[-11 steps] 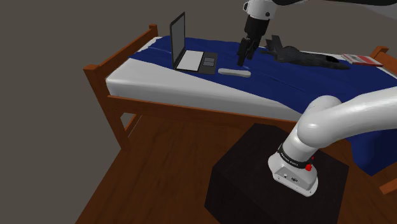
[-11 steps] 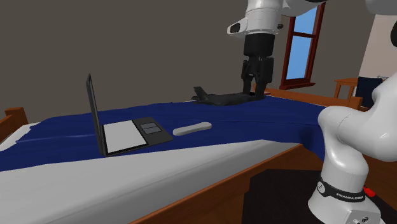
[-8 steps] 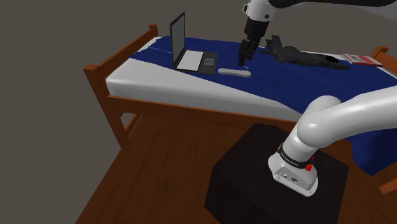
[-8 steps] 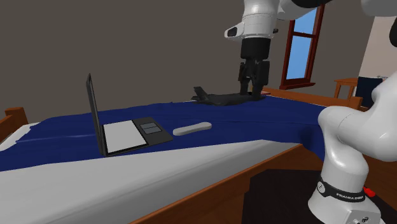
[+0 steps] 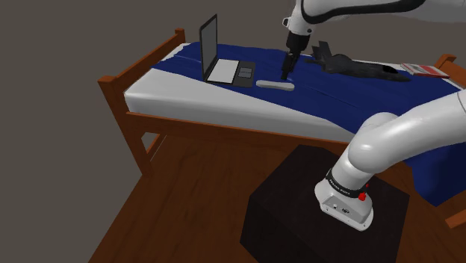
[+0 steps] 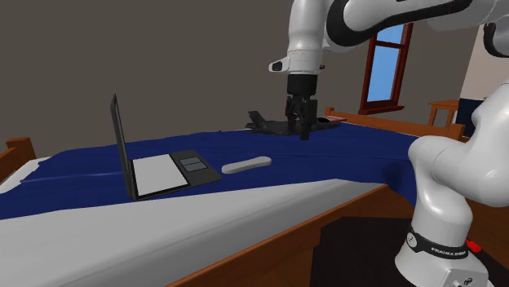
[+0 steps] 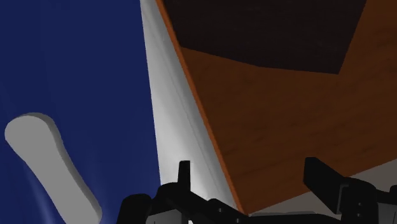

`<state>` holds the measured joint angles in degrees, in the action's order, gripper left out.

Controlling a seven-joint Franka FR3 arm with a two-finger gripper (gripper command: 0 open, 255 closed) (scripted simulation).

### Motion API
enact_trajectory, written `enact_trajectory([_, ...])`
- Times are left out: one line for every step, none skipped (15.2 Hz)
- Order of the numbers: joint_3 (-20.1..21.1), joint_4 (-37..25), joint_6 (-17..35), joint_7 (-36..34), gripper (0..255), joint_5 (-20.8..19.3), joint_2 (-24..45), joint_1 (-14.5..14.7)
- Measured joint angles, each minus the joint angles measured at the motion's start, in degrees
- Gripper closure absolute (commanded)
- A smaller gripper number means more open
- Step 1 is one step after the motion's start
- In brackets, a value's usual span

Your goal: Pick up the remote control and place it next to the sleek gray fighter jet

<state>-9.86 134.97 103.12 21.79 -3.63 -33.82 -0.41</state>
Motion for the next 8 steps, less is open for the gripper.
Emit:
enact_trajectory([-1.32,-0.61,1.21,2.01,0,-0.55,1.84,-0.15])
enact_trajectory([-2.29,-1.08,2.32,3.68,0,-0.90,3.47,-0.17])
enact_trajectory([-3.35,-1.61,3.10,5.50,0,-1.31,4.81,-0.28])
enact_trajectory([-4.27,-1.62,4.40,7.11,0,-1.60,6.17,-0.31])
enact_trajectory([-5.27,-1.83,5.48,8.87,0,-1.89,7.48,-0.40])
enact_trajectory([-6.46,-2.37,6.98,10.81,0,-2.04,9.53,-0.43])
enact_trajectory([-7.47,-3.34,7.68,12.69,0,-2.13,11.25,-0.46])
enact_trajectory([-8.28,-3.88,9.07,14.25,0,-2.01,13.24,-0.33])
